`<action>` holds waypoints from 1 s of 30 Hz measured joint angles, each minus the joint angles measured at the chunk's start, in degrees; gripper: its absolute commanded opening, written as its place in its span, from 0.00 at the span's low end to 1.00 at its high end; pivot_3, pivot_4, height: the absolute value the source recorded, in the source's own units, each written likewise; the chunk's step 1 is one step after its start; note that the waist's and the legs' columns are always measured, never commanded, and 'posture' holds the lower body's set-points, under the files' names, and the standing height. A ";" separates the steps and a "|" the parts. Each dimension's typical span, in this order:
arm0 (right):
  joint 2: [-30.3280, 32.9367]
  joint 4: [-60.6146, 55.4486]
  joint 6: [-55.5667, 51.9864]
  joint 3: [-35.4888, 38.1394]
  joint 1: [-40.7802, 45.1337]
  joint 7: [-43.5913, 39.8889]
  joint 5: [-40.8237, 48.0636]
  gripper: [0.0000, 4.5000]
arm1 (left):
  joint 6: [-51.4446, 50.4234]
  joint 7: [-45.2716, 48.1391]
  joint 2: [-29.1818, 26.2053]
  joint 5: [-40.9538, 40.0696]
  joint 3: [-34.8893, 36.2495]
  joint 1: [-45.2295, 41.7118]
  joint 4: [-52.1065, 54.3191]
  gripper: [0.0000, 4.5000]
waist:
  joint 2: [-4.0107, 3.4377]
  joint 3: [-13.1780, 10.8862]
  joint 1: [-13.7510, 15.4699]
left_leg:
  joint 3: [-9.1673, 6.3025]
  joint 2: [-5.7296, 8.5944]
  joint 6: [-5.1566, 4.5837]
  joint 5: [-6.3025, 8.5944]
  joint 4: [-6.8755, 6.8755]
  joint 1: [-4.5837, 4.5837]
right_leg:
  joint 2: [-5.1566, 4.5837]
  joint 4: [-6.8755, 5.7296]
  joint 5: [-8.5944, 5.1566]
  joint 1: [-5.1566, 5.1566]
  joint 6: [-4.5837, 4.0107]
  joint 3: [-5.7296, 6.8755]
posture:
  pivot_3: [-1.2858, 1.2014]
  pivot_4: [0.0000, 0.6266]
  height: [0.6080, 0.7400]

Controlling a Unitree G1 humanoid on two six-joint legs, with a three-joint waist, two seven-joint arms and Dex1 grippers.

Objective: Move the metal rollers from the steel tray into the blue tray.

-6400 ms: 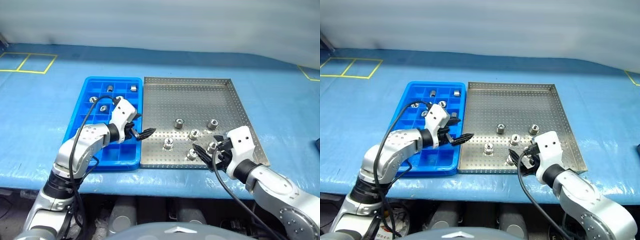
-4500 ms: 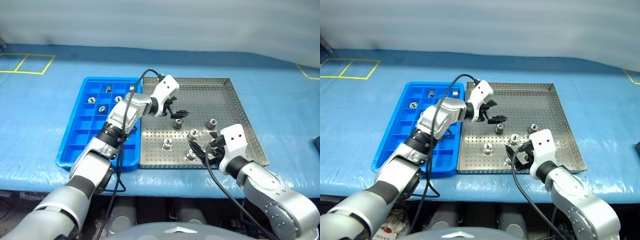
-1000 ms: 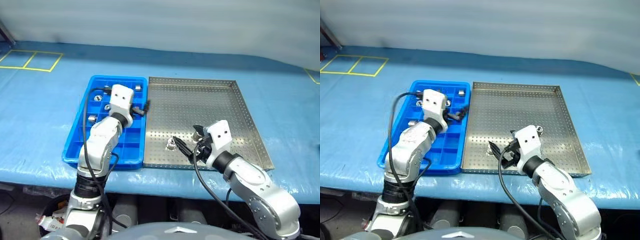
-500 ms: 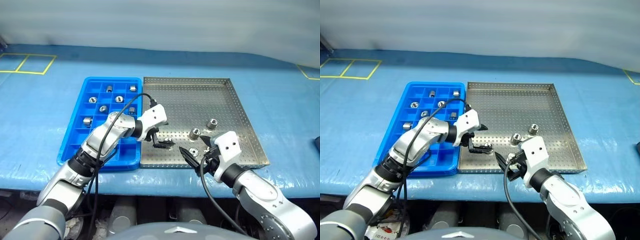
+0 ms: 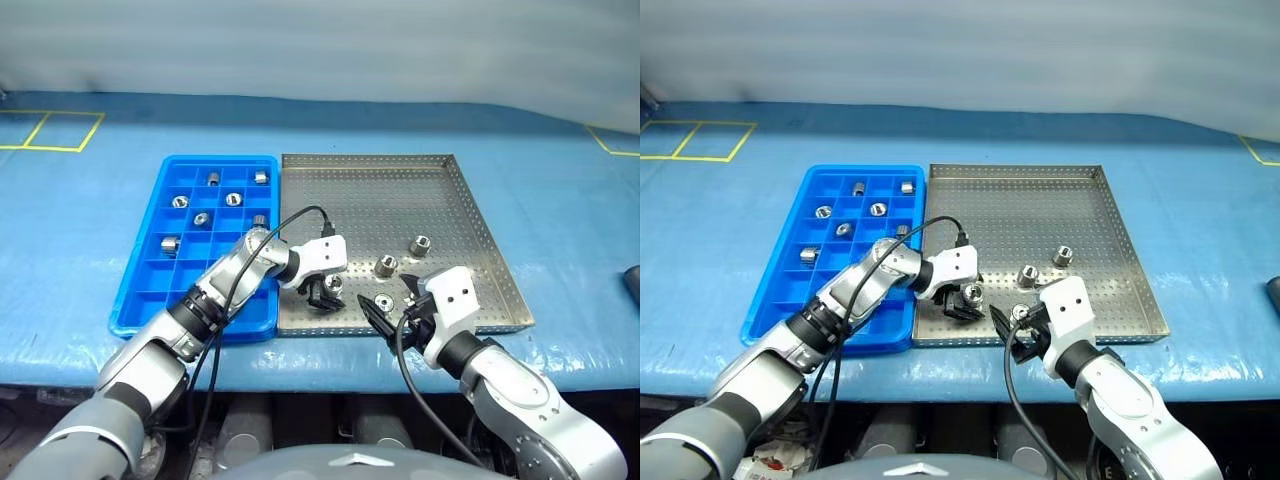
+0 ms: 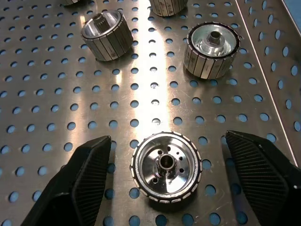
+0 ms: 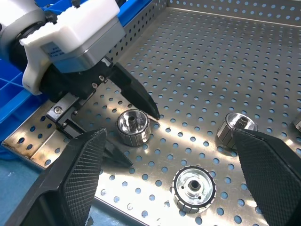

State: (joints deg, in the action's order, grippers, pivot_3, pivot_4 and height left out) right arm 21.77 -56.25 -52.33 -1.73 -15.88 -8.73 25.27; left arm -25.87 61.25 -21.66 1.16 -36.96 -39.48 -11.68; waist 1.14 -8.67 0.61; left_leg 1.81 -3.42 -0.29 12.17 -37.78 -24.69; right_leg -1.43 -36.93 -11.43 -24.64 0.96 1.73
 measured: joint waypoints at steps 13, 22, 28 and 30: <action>0.61 1.55 0.63 -1.81 4.56 -1.51 -0.07 1.00 | -9.27 -4.63 -1.20 -5.08 13.62 6.45 12.03 0.38 | -0.03 -0.02 -0.68 | -0.19 -0.04 0.00 -0.01 -0.02 0.05 | 0.00 -0.04 0.00 0.04 0.00 0.01 | 0.56 0.24 1.00; 2.40 9.19 0.60 -6.62 16.40 -7.48 0.51 1.00 | -17.77 -27.76 9.26 -11.89 37.78 16.31 28.26 0.38 | -0.01 -0.03 1.26 | -0.15 -0.03 0.00 -0.01 0.04 0.10 | 0.07 -0.01 0.03 0.07 0.05 0.00 | 0.61 0.24 1.00; 2.17 16.20 2.28 -11.78 23.84 -11.77 -0.39 1.00 | -20.45 -43.65 12.23 -9.11 46.32 25.63 39.40 0.38 | 0.01 -0.04 3.66 | -0.13 0.00 0.01 -0.01 0.05 0.06 | 0.05 0.01 0.03 0.10 0.05 0.08 | 0.65 0.24 1.00; 1.44 19.31 3.44 -13.14 25.28 -12.31 -1.46 1.00 | -20.77 -45.66 10.97 -8.27 47.21 29.08 42.05 0.38 | 0.01 -0.04 4.58 | -0.12 0.01 0.01 -0.01 0.05 0.04 | 0.04 0.01 0.02 0.09 0.03 0.11 | 0.66 0.24 1.00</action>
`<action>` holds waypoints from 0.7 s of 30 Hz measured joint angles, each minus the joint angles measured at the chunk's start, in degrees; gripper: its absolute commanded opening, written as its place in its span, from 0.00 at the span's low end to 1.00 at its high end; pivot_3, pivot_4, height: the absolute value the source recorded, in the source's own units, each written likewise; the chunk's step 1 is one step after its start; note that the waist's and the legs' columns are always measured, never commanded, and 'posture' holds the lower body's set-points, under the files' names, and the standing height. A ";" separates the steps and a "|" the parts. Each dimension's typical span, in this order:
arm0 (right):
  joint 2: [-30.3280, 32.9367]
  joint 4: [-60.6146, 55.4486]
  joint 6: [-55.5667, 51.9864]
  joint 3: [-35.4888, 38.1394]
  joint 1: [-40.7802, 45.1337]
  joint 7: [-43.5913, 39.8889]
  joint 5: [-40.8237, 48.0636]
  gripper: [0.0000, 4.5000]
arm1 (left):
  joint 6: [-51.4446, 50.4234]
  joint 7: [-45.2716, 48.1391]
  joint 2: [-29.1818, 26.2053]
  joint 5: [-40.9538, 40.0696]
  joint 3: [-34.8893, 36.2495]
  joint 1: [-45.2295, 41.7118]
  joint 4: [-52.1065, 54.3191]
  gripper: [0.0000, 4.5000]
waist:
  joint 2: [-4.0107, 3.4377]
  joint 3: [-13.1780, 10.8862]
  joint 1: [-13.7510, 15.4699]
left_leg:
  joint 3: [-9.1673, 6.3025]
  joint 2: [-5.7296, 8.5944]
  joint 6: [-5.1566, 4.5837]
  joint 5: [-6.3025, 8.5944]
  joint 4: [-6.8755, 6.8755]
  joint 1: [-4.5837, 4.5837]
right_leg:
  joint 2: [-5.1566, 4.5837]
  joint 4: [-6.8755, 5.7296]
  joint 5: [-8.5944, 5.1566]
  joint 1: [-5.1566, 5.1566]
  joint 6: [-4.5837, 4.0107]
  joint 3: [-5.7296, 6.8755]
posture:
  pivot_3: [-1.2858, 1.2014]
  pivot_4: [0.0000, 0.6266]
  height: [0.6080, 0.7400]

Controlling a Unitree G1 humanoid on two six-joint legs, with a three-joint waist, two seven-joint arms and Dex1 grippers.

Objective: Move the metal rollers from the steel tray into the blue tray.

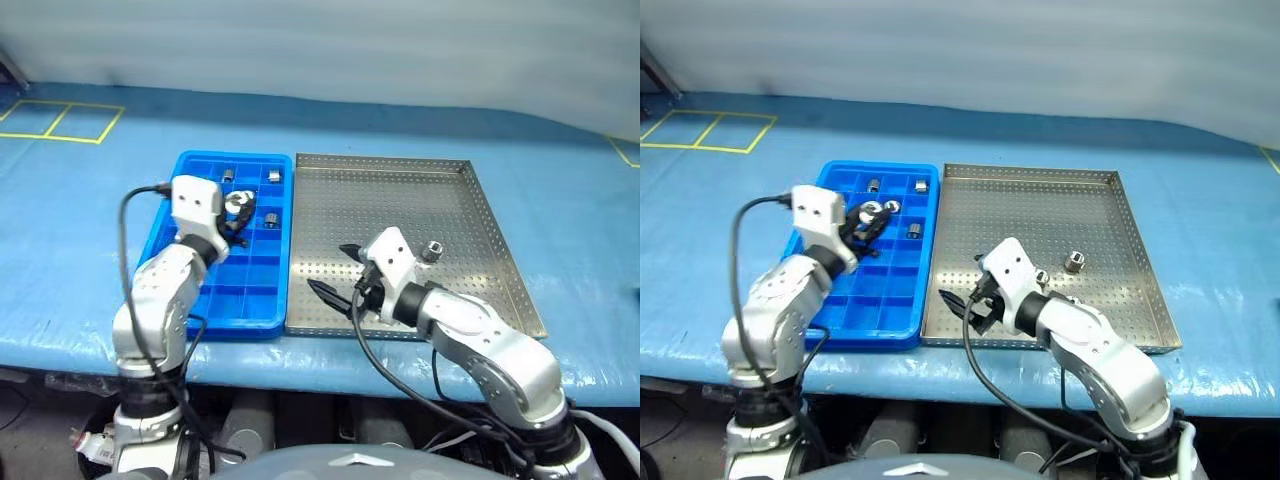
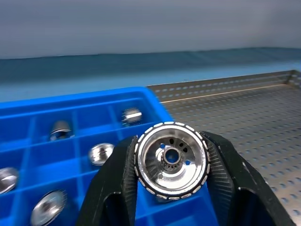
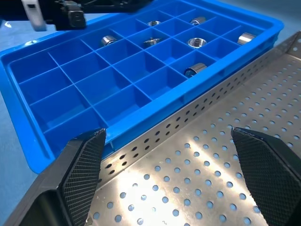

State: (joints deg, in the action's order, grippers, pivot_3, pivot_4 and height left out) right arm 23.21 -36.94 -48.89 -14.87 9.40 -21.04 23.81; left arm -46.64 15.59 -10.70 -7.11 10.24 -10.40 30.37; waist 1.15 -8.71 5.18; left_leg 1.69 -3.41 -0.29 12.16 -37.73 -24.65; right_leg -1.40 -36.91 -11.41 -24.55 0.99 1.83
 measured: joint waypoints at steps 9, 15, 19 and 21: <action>-1.01 5.61 3.71 -5.15 3.88 -4.30 -2.93 1.00 | -4.09 -3.77 -1.67 -0.18 -0.48 9.19 8.82 0.38 | 0.01 -0.01 4.38 | -0.02 0.00 0.02 0.01 -0.03 -0.04 | -0.10 0.05 -0.02 0.00 -0.03 0.15 | 0.68 0.24 1.00; -1.19 6.23 3.95 -5.17 3.91 -5.43 -3.24 1.00 | -6.55 -5.98 -0.70 -0.47 -1.59 12.65 10.52 0.38 | -0.01 -0.01 6.45 | -0.05 -0.07 0.05 0.02 0.04 -0.06 | -0.07 0.03 -0.08 -0.06 -0.12 0.29 | 0.69 0.24 1.00; -1.20 6.23 3.95 -5.96 3.83 -5.98 -3.48 1.00 | -7.68 -6.82 -1.18 -0.63 -1.56 12.70 10.56 0.38 | -0.02 -0.02 7.58 | -0.06 -0.08 0.10 0.05 0.10 -0.06 | -0.09 0.04 -0.12 -0.08 -0.19 0.35 | 0.69 0.24 1.00; -1.21 6.22 3.95 -6.24 3.78 -6.15 -3.67 1.00 | -8.65 -7.17 -2.07 -0.42 -1.56 12.79 10.62 0.38 | -0.02 -0.02 8.20 | -0.03 -0.08 0.12 0.06 0.11 -0.08 | -0.09 0.06 -0.13 -0.10 -0.20 0.35 | 0.69 0.24 1.00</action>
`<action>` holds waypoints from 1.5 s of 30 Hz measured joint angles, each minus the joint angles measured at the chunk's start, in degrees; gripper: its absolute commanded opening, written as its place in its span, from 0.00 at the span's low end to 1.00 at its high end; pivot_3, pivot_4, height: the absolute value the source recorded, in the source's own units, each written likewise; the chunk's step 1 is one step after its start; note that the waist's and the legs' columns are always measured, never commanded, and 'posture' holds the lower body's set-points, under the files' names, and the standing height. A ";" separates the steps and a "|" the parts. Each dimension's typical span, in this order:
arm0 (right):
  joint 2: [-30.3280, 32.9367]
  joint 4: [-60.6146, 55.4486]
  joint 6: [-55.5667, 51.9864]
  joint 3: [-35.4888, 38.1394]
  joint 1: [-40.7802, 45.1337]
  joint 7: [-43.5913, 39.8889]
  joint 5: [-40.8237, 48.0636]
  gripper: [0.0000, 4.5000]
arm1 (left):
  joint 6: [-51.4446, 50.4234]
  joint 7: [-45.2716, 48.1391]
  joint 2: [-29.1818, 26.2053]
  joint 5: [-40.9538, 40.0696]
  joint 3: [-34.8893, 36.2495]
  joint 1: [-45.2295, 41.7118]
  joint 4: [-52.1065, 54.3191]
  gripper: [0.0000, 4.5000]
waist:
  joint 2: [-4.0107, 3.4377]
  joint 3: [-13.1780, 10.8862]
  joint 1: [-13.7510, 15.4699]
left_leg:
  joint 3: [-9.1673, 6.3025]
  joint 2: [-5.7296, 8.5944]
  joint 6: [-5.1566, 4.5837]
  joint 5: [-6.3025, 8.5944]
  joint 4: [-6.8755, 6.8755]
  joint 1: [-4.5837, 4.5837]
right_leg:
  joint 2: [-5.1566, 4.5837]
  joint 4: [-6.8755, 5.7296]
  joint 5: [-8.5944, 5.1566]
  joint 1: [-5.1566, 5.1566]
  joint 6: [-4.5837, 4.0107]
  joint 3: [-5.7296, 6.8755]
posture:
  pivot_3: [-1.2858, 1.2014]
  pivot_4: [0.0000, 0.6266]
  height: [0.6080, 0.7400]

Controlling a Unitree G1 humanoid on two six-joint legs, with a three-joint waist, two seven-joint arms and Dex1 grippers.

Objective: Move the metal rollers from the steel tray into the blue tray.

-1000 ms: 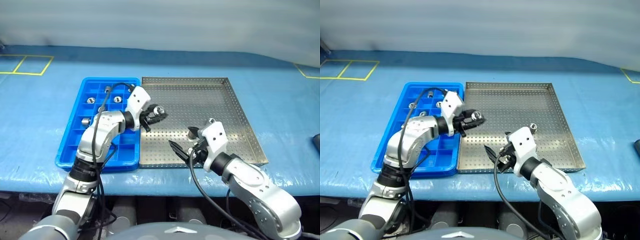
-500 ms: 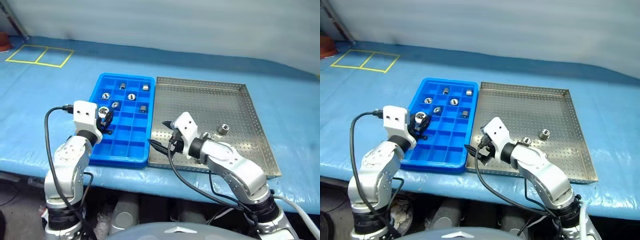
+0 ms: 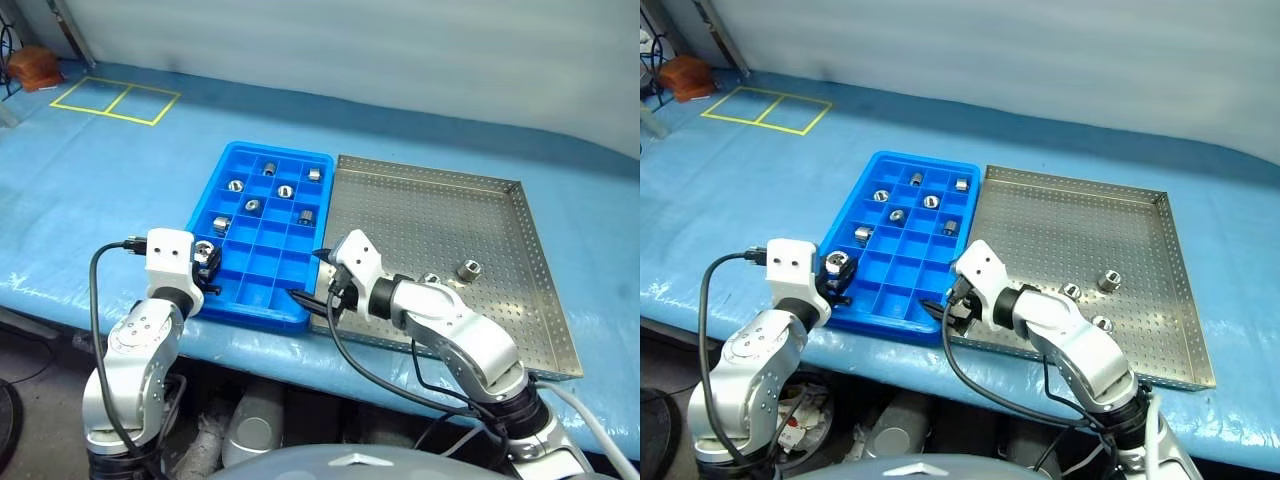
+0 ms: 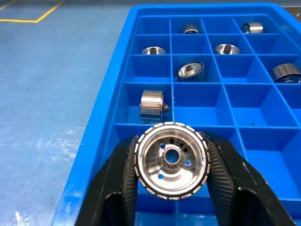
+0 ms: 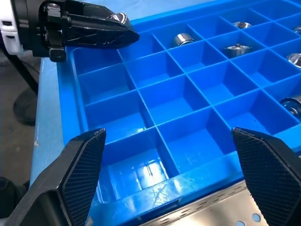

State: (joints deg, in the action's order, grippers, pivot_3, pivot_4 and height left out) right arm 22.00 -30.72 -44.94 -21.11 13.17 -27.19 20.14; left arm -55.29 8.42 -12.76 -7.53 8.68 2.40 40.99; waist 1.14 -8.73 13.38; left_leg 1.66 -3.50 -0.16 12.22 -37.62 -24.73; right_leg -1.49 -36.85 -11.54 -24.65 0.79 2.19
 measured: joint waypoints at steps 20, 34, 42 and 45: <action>-0.54 -0.13 -0.28 -0.90 -0.77 -1.18 -0.81 1.00 | -4.59 -0.04 -2.57 -1.41 2.21 2.20 4.18 0.38 | -0.03 -0.01 4.27 | 0.00 -0.07 0.52 0.31 0.07 -0.04 | 0.00 0.04 -0.11 -0.09 -0.12 0.17 | 0.69 0.24 1.00; -1.04 -3.18 -0.65 0.10 -4.68 2.03 -1.59 1.00 | -5.60 2.96 -4.35 -3.85 -0.23 -1.92 1.21 0.38 | -0.05 -0.01 3.62 | -0.03 -0.09 0.50 0.30 0.07 -0.08 | 0.01 0.06 -0.15 -0.10 -0.14 0.23 | 0.66 0.24 1.00; -1.22 -4.34 -0.88 1.42 -5.96 3.58 -1.68 1.00 | -6.68 4.41 -6.98 -4.91 0.22 -3.35 -0.28 0.97 | -0.06 -0.02 2.10 | -0.03 -0.09 0.35 0.21 0.07 -0.08 | 0.01 0.06 -0.16 -0.09 -0.16 0.22 | 0.63 0.24 1.00; -1.10 -5.49 -1.61 1.80 -7.04 3.97 -1.68 1.00 | -6.69 4.86 -7.88 -4.95 0.29 -4.32 -0.68 0.99 | -0.07 -0.03 1.12 | -0.04 -0.09 0.34 0.21 0.07 -0.08 | 0.01 0.07 -0.17 -0.08 -0.16 0.22 | 0.63 0.24 1.00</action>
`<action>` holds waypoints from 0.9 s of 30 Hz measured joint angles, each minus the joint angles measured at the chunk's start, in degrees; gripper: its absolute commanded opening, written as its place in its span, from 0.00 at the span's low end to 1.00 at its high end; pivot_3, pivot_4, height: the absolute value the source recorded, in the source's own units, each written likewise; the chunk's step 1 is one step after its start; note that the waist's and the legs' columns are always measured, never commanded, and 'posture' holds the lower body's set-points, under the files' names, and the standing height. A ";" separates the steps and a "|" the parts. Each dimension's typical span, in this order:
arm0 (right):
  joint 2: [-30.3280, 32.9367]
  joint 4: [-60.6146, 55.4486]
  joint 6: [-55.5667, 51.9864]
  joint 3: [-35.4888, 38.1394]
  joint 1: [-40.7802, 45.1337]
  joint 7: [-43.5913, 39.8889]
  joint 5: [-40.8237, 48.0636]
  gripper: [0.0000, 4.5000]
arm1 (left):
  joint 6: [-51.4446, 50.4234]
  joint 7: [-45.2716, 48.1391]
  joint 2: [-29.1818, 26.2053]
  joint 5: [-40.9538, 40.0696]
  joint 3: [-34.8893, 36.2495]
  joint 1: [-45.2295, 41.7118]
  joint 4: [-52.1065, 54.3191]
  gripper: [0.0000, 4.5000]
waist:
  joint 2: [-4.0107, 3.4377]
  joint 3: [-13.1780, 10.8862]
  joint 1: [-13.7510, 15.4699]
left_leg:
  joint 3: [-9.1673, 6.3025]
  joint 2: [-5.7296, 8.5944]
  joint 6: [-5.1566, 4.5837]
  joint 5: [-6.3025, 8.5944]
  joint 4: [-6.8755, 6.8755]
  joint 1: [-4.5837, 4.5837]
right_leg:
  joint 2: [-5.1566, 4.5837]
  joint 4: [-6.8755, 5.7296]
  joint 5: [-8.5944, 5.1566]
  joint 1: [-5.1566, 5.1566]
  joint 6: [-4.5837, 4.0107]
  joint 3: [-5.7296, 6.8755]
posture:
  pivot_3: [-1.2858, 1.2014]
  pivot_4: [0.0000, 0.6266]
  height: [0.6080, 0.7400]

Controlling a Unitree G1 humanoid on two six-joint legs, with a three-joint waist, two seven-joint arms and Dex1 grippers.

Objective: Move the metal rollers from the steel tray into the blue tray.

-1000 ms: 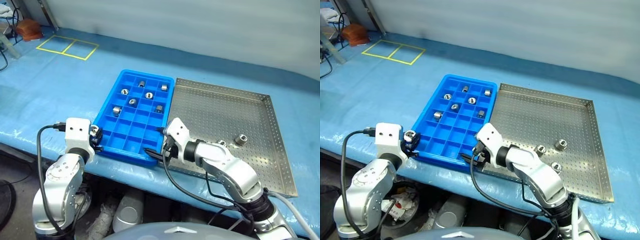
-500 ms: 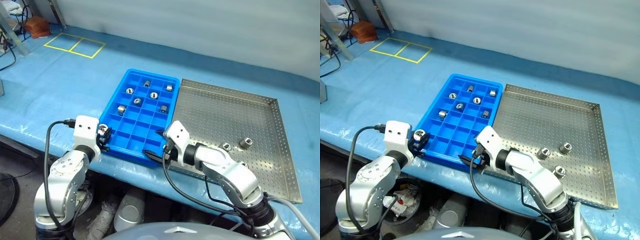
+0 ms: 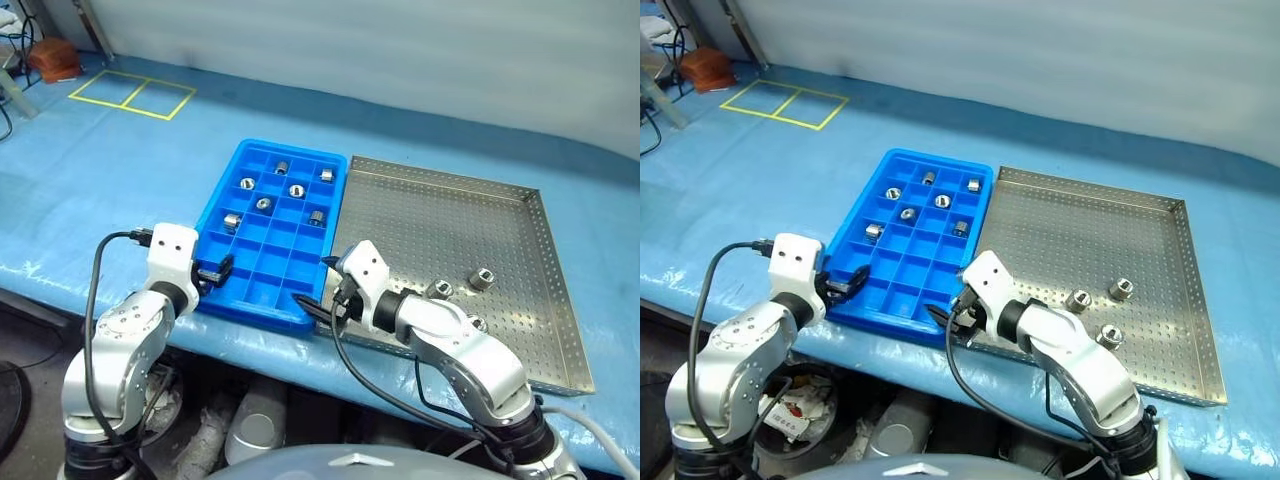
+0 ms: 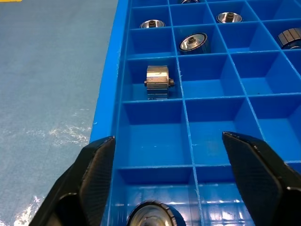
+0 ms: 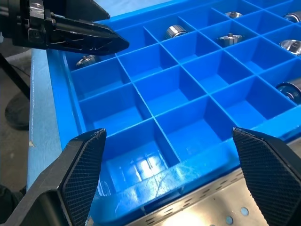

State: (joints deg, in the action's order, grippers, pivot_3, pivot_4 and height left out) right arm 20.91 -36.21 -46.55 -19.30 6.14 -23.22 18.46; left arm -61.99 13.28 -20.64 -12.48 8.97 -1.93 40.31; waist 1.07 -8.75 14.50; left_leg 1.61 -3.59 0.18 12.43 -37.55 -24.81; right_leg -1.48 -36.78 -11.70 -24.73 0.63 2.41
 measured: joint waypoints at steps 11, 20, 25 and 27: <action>2.31 -10.62 -4.07 9.15 -9.25 4.64 0.32 1.00 | 8.06 11.82 -2.10 -8.01 -1.63 -17.68 -13.65 0.99 | -0.01 0.00 -4.92 | -0.12 0.07 -0.06 -0.04 -0.04 0.00 | 0.02 -0.01 -0.04 0.11 0.06 -0.02 | 0.56 0.24 1.00; 1.11 -18.63 -6.32 16.30 -19.16 10.63 -0.11 1.00 | 20.13 26.55 1.95 -7.15 -18.00 -34.40 -36.84 0.99 | -0.01 0.00 -11.88 | -0.14 0.12 -0.16 -0.06 -0.10 0.04 | 0.09 -0.06 -0.03 0.18 0.12 -0.21 | 0.51 0.24 1.00; -0.72 -20.59 -6.39 16.51 -21.52 13.34 -0.41 1.00 | 24.51 31.08 5.39 -3.50 -25.71 -38.70 -48.58 0.99 | -0.02 0.00 -14.64 | -0.10 0.10 -0.18 -0.08 -0.10 0.17 | 0.15 -0.17 -0.03 0.17 0.13 -0.33 | 0.48 0.24 1.00; -1.02 -21.12 -6.22 16.39 -22.59 14.45 -0.73 1.00 | 26.12 32.02 6.91 -1.71 -27.81 -39.96 -53.30 0.99 | -0.02 0.00 -15.26 | -0.10 0.11 -0.21 -0.10 -0.11 0.17 | 0.14 -0.18 -0.03 0.17 0.13 -0.33 | 0.48 0.24 1.00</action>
State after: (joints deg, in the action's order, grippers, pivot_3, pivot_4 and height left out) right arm 19.89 -57.33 -52.77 -2.91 -16.45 -8.76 17.72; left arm -35.86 45.30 -13.74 -14.19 -18.84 -41.89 -12.99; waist 1.05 -8.75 -0.76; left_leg 1.51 -3.48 -0.03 12.33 -37.66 -24.64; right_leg -1.34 -36.96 -11.73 -24.56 0.76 2.08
